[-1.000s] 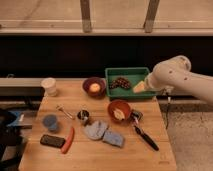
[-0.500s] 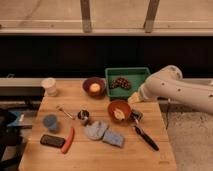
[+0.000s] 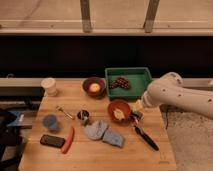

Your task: Place brush in plastic cup

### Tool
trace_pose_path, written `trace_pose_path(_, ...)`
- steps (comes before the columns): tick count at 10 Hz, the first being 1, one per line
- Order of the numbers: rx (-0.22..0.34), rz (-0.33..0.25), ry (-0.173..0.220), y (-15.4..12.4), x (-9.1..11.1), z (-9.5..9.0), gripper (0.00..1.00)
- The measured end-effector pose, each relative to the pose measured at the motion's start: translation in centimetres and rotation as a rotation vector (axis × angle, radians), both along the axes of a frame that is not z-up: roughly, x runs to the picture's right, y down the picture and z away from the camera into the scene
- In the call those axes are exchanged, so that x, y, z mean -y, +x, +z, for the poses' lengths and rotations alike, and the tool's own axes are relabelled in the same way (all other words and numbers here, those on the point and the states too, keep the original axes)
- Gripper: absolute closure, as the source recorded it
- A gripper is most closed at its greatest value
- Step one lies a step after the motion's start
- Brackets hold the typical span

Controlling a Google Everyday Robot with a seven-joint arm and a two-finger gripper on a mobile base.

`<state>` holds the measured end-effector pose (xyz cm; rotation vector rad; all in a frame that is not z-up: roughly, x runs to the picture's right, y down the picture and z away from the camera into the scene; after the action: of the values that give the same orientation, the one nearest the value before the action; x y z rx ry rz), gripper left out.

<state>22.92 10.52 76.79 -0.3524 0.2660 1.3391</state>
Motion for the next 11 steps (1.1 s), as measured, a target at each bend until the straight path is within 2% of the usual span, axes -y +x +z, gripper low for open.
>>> trace_pose_path(2, -0.025, 0.003, -0.064, 0.7, -2.4, 1.4, 0.20)
trace_pose_path(3, -0.025, 0.001, -0.074, 0.5, -2.7, 1.7, 0.20)
trace_pose_path(8, -0.023, 0.000, -0.076, 0.5, -2.7, 1.7, 0.20)
trace_pose_path(11, 0.002, -0.029, -0.112, -1.0, -3.8, 2.7, 0.20)
